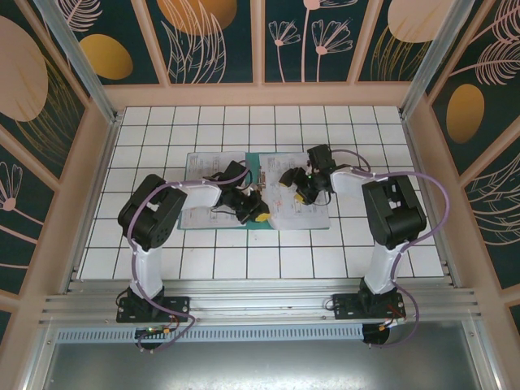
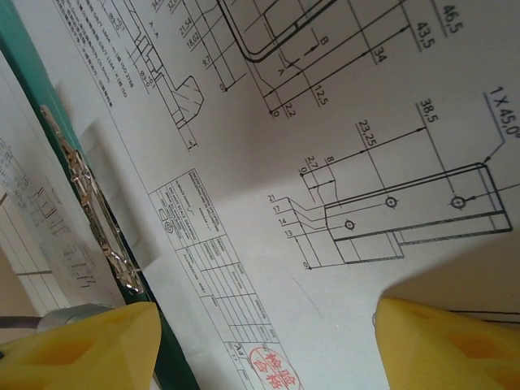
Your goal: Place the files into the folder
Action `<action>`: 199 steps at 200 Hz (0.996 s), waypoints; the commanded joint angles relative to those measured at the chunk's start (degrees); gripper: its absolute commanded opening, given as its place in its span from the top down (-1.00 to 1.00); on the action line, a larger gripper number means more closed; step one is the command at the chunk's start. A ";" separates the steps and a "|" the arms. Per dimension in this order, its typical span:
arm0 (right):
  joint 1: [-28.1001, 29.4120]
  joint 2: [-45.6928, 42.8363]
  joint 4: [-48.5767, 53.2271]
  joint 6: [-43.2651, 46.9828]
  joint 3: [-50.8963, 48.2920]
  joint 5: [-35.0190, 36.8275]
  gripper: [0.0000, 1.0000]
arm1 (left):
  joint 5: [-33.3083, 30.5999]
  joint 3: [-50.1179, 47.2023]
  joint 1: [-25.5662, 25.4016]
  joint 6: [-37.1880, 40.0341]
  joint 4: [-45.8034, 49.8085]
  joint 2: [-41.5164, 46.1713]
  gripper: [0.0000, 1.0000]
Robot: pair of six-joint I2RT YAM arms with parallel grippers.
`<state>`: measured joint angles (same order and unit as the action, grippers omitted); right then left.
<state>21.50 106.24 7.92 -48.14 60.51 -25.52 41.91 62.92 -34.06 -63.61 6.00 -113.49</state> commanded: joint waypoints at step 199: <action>0.60 -1.39 0.27 -0.11 2.10 1.42 -0.48 | -2.92 -0.25 0.40 -0.28 1.56 1.32 0.79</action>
<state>21.71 106.80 6.37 -48.31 60.84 -25.56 39.81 62.33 -34.06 -64.12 6.26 -112.49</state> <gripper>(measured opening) 0.727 0.154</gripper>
